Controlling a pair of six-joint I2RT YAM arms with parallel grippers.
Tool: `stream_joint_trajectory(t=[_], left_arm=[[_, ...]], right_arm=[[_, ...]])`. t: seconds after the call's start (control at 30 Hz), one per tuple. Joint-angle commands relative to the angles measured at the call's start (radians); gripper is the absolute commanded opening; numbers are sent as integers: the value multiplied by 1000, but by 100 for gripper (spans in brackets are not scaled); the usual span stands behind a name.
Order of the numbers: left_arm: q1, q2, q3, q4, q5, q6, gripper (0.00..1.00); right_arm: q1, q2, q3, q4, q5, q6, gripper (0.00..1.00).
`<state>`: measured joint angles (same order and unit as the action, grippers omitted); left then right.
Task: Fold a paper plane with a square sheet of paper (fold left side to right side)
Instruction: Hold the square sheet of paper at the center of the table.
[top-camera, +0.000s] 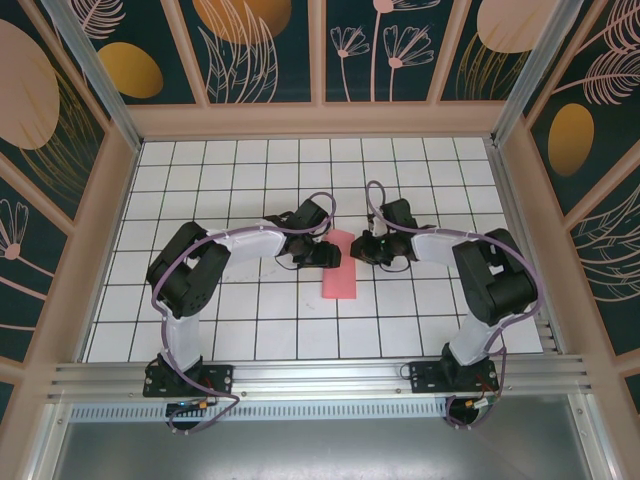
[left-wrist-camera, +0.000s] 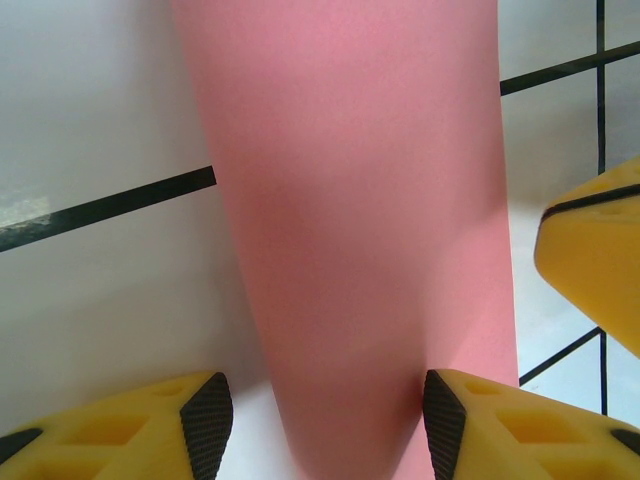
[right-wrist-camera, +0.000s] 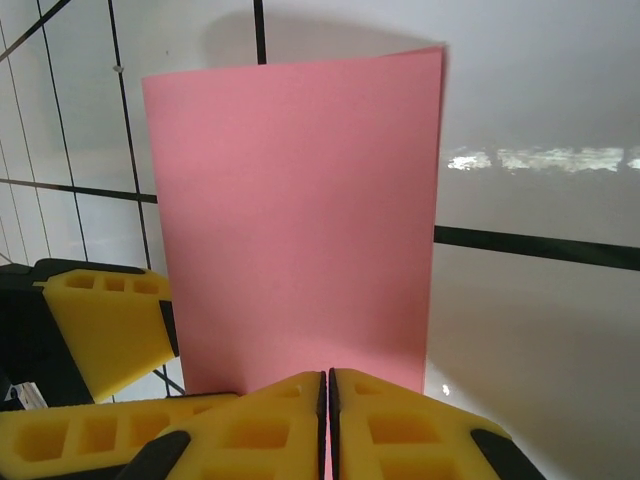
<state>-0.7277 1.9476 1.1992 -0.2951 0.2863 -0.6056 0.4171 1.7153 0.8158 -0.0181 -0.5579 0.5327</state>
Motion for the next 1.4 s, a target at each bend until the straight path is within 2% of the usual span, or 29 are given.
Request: stream_joint_trajectory(t=[0.0, 0.4, 0.57, 0.77, 0.87, 1.0, 1.1, 1.37], left_arm=[[-29, 79, -10, 16, 4, 15, 58], [-28, 58, -16, 16, -16, 20, 58], [-17, -42, -11, -18, -118, 22, 61], [11, -148, -6, -26, -106, 8, 63], [11, -167, -6, 0, -66, -5, 61], [9, -158, -30, 111, 90, -39, 52], [10, -138, -48, 182, 160, -72, 49], [8, -71, -66, 196, 189, -71, 45]], right_arm=[[12, 28, 28, 4, -11, 6, 13], [24, 88, 53, -59, 30, -20, 13], [25, 102, 59, -104, 62, -36, 12], [25, 119, 61, -121, 76, -46, 12], [25, 122, 63, -122, 78, -45, 11], [26, 123, 69, -130, 80, -51, 11], [26, 125, 72, -131, 81, -53, 11], [26, 127, 80, -136, 79, -57, 11]])
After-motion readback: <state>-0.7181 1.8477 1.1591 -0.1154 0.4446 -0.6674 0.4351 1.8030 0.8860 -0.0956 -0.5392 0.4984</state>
